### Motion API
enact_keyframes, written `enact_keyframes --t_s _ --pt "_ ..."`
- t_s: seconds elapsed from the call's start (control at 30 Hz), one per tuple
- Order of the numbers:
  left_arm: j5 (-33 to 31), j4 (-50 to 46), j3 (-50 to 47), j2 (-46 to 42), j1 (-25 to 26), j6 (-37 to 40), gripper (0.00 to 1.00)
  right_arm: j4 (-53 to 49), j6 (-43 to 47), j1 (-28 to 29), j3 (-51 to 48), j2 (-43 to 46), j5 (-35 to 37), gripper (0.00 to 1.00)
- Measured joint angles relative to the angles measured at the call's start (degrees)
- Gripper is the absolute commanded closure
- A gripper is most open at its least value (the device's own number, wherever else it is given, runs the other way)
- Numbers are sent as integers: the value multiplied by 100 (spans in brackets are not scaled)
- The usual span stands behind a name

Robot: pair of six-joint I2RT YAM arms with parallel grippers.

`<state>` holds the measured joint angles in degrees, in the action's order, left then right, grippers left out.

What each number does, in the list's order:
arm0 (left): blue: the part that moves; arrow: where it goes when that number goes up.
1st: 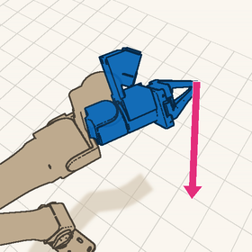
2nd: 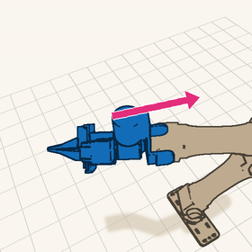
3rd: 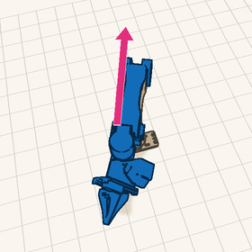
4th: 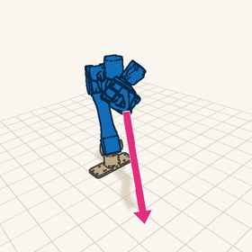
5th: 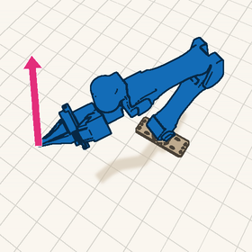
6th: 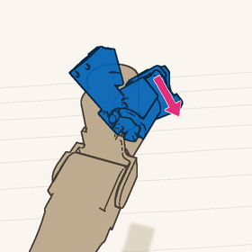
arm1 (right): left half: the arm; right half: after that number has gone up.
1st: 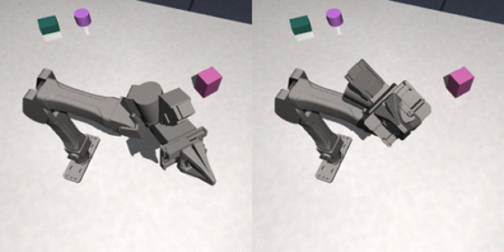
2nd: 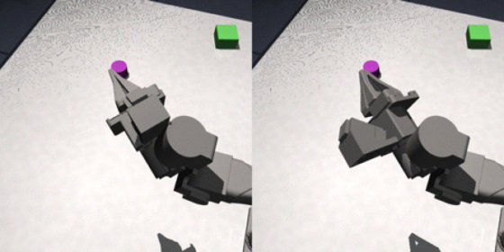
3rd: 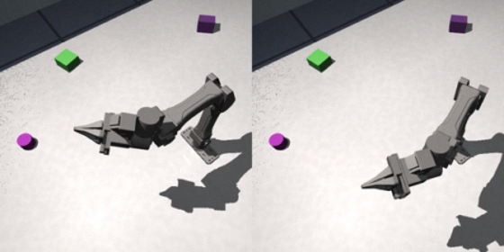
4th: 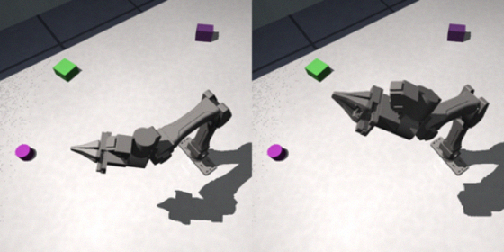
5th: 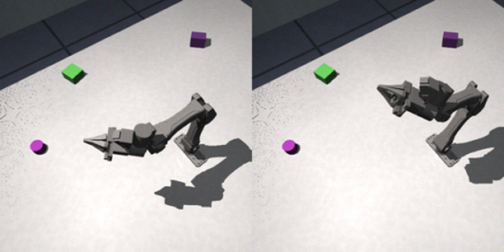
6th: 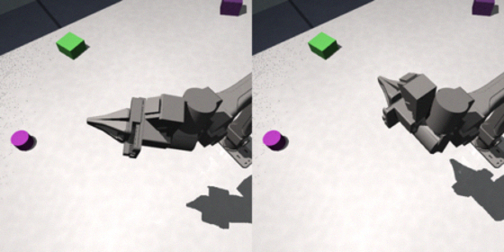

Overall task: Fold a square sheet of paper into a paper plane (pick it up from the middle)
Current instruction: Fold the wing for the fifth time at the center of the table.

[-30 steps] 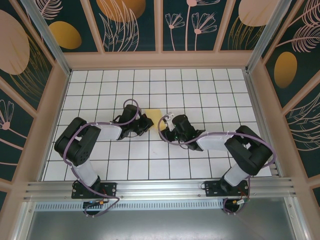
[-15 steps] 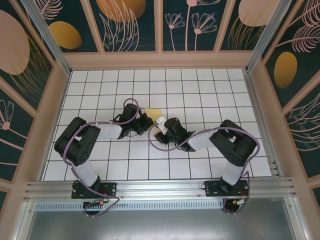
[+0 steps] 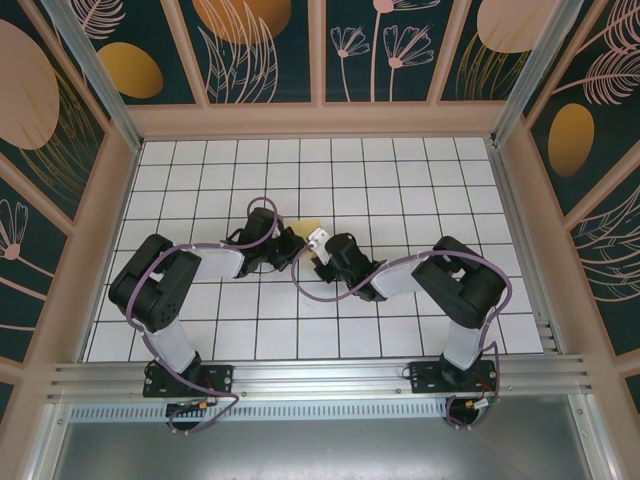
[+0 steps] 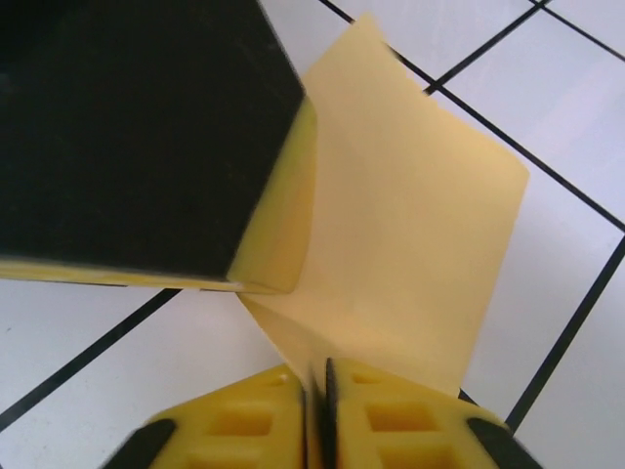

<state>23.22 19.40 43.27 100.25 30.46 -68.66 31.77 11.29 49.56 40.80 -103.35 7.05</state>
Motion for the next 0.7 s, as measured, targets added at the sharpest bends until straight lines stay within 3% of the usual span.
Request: enact_keyframes --t_s 0.13,0.4,0.7 --pt "37 -175 109 -55 -68 138 72 46 -2 -26 -4 0 0 100" --pt "31 -560 175 -750 -752 573 44 195 -332 -284 -162 28 -520 100" --pt "-37 -229 -184 -1161 -861 872 40 487 -1447 -831 -459 282 -1849 100"
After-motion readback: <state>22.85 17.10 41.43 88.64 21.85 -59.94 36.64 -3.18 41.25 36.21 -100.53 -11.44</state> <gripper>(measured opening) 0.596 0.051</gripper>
